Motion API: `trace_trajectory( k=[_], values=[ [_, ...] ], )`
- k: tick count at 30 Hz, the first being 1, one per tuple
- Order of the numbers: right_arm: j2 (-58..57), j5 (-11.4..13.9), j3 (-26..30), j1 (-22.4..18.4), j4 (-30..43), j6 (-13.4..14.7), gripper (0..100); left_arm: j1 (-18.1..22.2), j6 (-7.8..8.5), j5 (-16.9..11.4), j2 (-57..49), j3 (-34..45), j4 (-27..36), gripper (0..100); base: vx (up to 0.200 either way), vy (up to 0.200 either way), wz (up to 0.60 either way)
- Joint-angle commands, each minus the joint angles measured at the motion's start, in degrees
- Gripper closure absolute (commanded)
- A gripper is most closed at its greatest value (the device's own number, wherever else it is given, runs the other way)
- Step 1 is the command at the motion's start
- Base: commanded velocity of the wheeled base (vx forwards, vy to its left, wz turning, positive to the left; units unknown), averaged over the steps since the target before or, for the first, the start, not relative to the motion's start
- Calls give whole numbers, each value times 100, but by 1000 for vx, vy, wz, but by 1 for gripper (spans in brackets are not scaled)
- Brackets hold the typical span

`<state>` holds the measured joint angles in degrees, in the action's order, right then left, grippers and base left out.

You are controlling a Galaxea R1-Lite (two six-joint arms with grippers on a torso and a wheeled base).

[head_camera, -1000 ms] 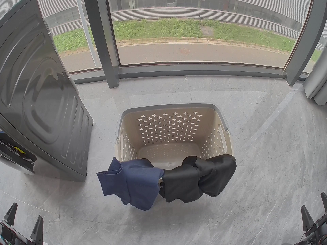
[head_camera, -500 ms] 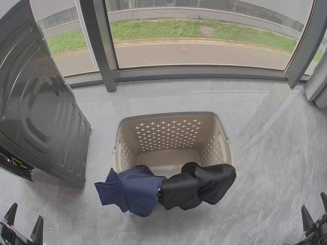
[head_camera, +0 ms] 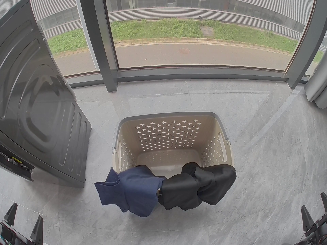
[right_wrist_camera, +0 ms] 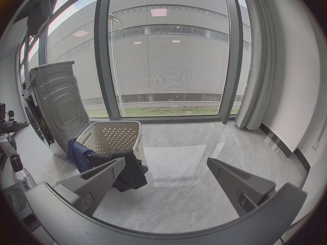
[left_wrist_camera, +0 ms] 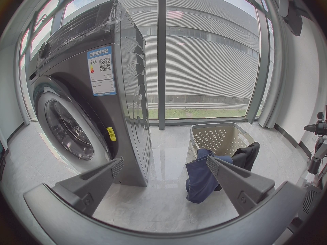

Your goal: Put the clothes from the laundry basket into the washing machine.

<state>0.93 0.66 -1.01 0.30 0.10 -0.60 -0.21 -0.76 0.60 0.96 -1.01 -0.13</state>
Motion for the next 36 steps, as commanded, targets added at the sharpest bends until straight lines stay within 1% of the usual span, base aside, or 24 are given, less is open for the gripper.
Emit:
trace_trajectory(
  k=[1,10,16,22,28,36],
  values=[
    [-93,4,92,-4,-1,-2,0,3,-4,2,-88,101,-4,0,200,0,0],
    [-93,4,92,5,-1,-2,0,3,-4,2,-88,101,-4,0,0,0,0],
    [-93,4,92,5,-1,-2,0,3,-4,2,-88,101,-4,0,200,0,0],
    [-93,4,92,-4,-1,-2,0,3,-4,-7,-88,101,-4,0,0,0,0],
    [-93,4,92,5,-1,-2,0,3,-4,-7,-88,101,-4,0,200,0,0],
    [-93,4,92,5,-1,-2,0,3,-4,-7,-88,101,-4,0,0,0,0]
  ],
)
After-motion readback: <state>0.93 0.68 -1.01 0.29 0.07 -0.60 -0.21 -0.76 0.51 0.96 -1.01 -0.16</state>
